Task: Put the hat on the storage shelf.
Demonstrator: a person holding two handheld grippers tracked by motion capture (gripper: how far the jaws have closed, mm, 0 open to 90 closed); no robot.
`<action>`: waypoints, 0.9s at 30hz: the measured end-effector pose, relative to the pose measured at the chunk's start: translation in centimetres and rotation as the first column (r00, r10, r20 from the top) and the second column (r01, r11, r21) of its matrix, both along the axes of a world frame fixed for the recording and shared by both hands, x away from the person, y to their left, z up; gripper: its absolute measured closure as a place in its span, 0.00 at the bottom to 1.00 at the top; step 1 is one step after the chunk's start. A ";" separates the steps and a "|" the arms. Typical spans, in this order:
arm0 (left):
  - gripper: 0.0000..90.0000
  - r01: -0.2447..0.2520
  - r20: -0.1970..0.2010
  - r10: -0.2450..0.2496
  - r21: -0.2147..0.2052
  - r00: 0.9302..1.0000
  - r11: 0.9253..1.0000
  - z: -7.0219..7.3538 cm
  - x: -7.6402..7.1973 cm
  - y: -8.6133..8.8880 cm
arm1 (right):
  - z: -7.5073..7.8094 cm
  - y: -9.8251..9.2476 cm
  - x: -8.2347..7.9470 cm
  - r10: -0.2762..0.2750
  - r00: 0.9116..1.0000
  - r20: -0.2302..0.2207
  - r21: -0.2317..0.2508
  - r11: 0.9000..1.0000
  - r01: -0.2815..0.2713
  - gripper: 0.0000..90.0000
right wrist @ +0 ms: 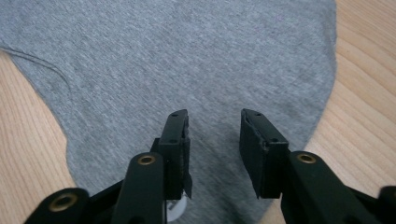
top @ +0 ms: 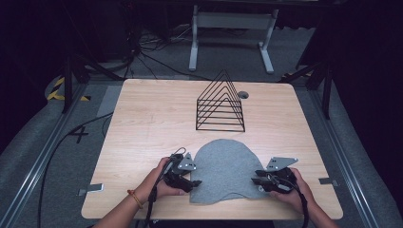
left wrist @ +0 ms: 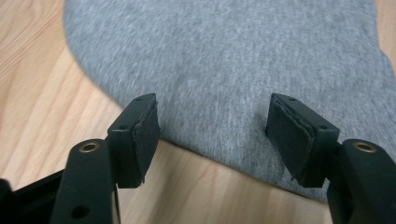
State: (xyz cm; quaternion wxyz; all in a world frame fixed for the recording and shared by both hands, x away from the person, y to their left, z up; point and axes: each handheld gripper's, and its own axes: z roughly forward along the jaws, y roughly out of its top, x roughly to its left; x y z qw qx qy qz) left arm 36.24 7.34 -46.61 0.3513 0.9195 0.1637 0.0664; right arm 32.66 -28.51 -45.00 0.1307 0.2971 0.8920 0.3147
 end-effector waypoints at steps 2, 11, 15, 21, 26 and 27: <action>0.38 -0.025 0.006 0.025 -0.005 1.000 1.000 0.0 0.4 0.4 | 0.4 -0.2 0.3 -0.017 1.000 0.025 0.013 1.000 0.017 0.67; 0.34 -0.132 -0.006 0.132 -0.062 0.991 0.989 1.2 3.2 0.3 | 1.6 -0.4 4.6 -0.087 0.996 0.020 0.040 0.995 0.086 0.56; 0.34 -0.175 -0.010 0.175 -0.033 0.985 0.984 0.8 4.8 -0.7 | 1.2 0.7 6.2 -0.071 0.997 -0.015 0.030 0.997 0.071 0.49; 0.32 -0.183 -0.042 0.183 0.000 0.982 0.983 0.1 5.6 -1.5 | 0.1 1.9 8.1 -0.100 0.994 -0.038 -0.026 0.995 0.099 0.40; 0.30 -0.182 -0.044 0.182 -0.002 0.982 0.983 0.0 5.6 -1.6 | -0.4 1.7 8.2 -0.084 0.996 -0.028 0.014 0.996 0.084 0.42; 0.30 -0.181 -0.042 0.180 -0.002 0.983 0.984 0.0 5.6 -1.7 | -0.4 1.5 8.1 -0.084 0.996 -0.020 0.026 0.996 0.085 0.46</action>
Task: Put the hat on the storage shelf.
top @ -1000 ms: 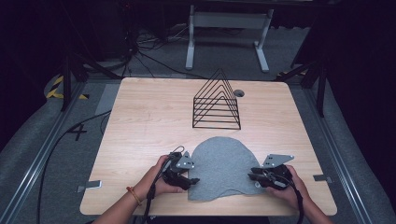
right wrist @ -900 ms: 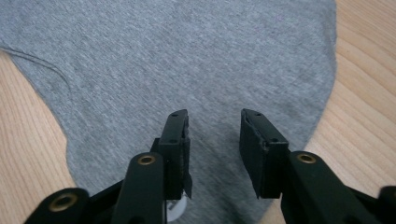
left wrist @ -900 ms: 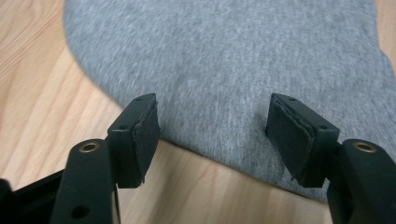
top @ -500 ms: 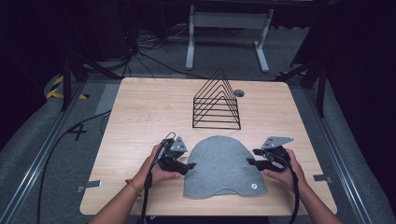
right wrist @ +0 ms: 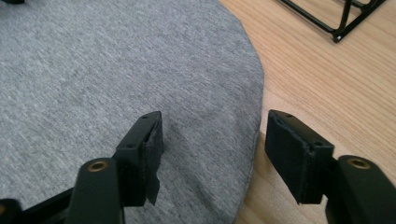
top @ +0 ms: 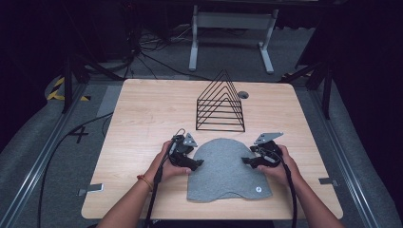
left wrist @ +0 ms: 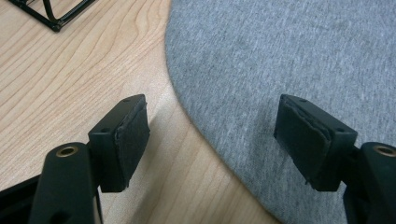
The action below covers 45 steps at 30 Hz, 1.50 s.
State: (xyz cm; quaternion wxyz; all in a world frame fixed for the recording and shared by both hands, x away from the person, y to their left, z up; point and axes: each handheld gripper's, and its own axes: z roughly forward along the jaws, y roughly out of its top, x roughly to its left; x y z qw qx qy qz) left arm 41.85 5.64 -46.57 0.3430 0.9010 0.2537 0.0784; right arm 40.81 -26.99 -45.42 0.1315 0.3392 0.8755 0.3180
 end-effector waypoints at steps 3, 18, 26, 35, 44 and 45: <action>0.35 0.003 0.002 -0.003 0.002 1.000 1.000 0.1 -0.1 -0.3 | 0.1 0.0 -0.1 -0.013 1.000 -0.007 0.008 1.000 0.013 0.60; 0.93 0.017 -0.029 -0.018 -0.052 0.999 0.999 0.2 0.7 -0.1 | 0.2 -0.2 -0.2 0.009 0.998 -0.065 0.064 0.998 -0.004 0.94; 0.94 0.033 0.029 -0.031 -0.055 0.999 0.998 2.2 0.0 -0.1 | 2.3 -0.5 -1.1 0.019 1.000 0.010 0.099 0.995 -0.020 0.95; 0.95 0.047 0.135 -0.030 -0.129 0.990 0.990 6.9 -0.3 0.7 | 6.0 -0.8 -2.2 0.026 0.992 0.122 0.120 0.992 -0.041 0.95; 0.95 0.077 0.234 -0.053 -0.095 0.971 0.992 12.0 -0.5 0.5 | 10.3 -1.2 -2.6 0.011 0.975 0.222 0.147 0.988 -0.044 0.95; 0.95 0.077 0.234 -0.053 -0.095 0.971 0.992 12.0 -0.5 0.5 | 10.3 -1.2 -2.6 0.011 0.975 0.222 0.147 0.988 -0.044 0.95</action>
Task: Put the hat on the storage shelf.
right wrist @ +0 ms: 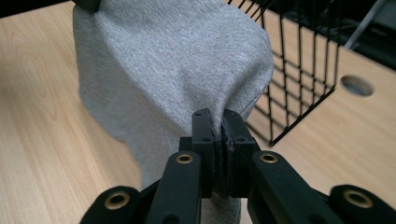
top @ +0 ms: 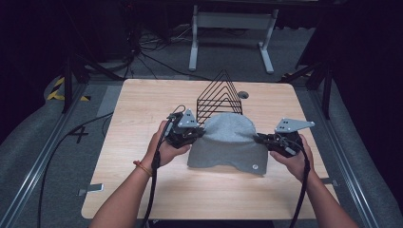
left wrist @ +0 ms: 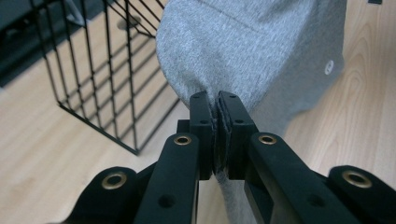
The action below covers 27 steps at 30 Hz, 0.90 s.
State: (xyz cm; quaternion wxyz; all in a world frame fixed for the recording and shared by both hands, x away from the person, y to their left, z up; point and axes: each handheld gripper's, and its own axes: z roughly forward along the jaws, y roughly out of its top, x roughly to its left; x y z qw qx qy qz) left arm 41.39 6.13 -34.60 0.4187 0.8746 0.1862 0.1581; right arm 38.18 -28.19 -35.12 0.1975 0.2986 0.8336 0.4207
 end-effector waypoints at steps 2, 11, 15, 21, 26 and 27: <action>0.95 0.000 0.022 0.000 -0.009 1.000 1.000 1.0 0.1 -0.1 | 1.1 -0.1 0.0 -0.002 1.000 0.027 0.001 1.000 0.002 0.95; 0.95 -0.002 0.095 0.007 -0.051 0.995 0.999 6.0 1.2 -0.3 | 7.3 0.0 0.6 -0.024 0.989 0.146 -0.009 1.000 0.025 0.95; 0.95 -0.013 0.127 0.023 -0.086 0.992 0.996 8.8 1.8 -0.2 | 10.2 0.0 1.0 -0.036 0.981 0.190 0.006 0.999 0.036 0.95; 0.95 -0.030 0.178 0.045 -0.089 0.983 0.996 12.2 2.9 0.0 | 12.8 0.3 2.2 -0.049 0.973 0.226 0.025 0.999 0.044 0.95; 0.95 -0.046 0.199 0.068 -0.112 0.978 0.993 14.4 4.0 0.1 | 14.7 0.6 3.6 -0.063 0.966 0.249 0.036 0.998 0.056 0.95; 0.95 -0.049 0.200 0.072 -0.114 0.977 0.992 14.8 4.3 0.1 | 15.1 0.6 3.8 -0.066 0.965 0.253 0.039 0.998 0.058 0.95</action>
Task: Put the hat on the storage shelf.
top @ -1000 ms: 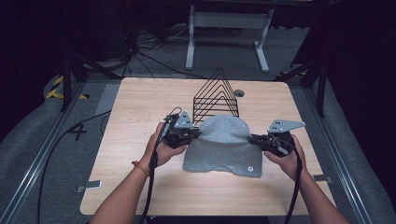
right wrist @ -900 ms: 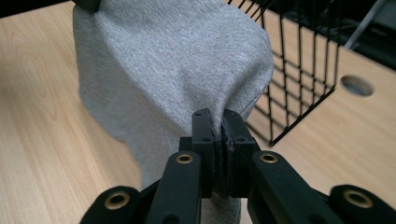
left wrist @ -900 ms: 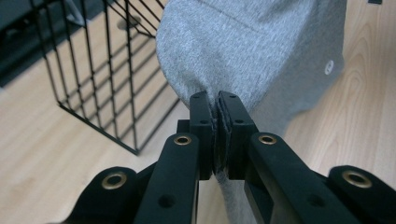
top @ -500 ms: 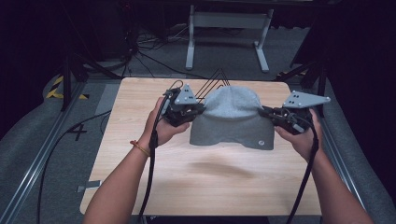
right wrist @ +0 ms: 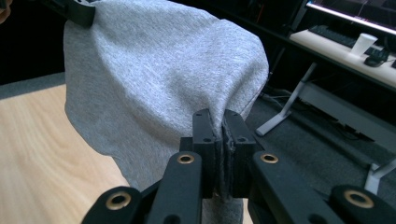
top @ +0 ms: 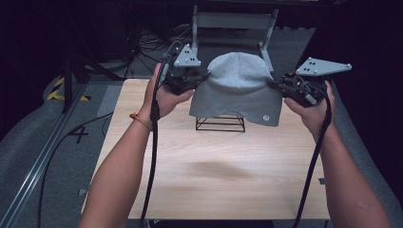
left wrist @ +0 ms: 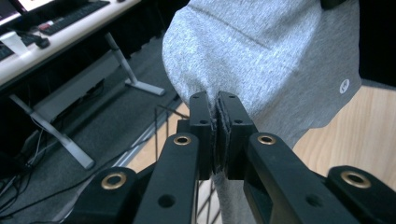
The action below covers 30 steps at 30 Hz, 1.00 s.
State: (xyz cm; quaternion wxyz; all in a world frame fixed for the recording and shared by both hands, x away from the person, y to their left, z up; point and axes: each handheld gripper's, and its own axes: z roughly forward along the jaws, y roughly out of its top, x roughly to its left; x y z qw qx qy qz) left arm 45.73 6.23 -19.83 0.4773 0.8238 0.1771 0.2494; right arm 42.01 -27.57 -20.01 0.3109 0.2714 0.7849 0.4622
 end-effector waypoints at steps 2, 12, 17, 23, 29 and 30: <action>0.95 -0.008 0.004 0.008 0.008 1.000 1.000 0.3 0.5 0.0 | 0.8 0.2 0.7 -0.006 1.000 0.010 0.000 1.000 0.006 0.95; 0.95 -0.048 -0.010 0.048 -0.020 0.999 0.999 0.5 3.5 0.4 | 1.7 1.0 3.5 -0.021 1.000 0.022 -0.022 1.000 0.021 0.95; 0.95 -0.061 -0.009 0.061 -0.017 0.998 0.998 1.0 4.7 0.2 | 2.2 1.2 4.9 -0.032 0.999 0.028 -0.013 0.999 0.032 0.95; 0.95 -0.077 -0.005 0.076 -0.019 0.997 0.997 1.5 5.8 0.3 | 2.4 1.5 6.3 -0.036 0.999 0.027 -0.009 0.999 0.037 0.95; 0.95 -0.092 -0.016 0.092 -0.002 0.996 0.996 0.7 6.7 0.1 | 1.6 1.8 7.7 -0.040 0.999 0.005 -0.010 0.999 0.041 0.95; 0.95 -0.089 -0.028 0.088 -0.008 0.996 0.996 0.4 7.1 0.2 | 1.3 1.9 8.0 -0.039 0.999 -0.001 -0.005 0.999 0.039 0.95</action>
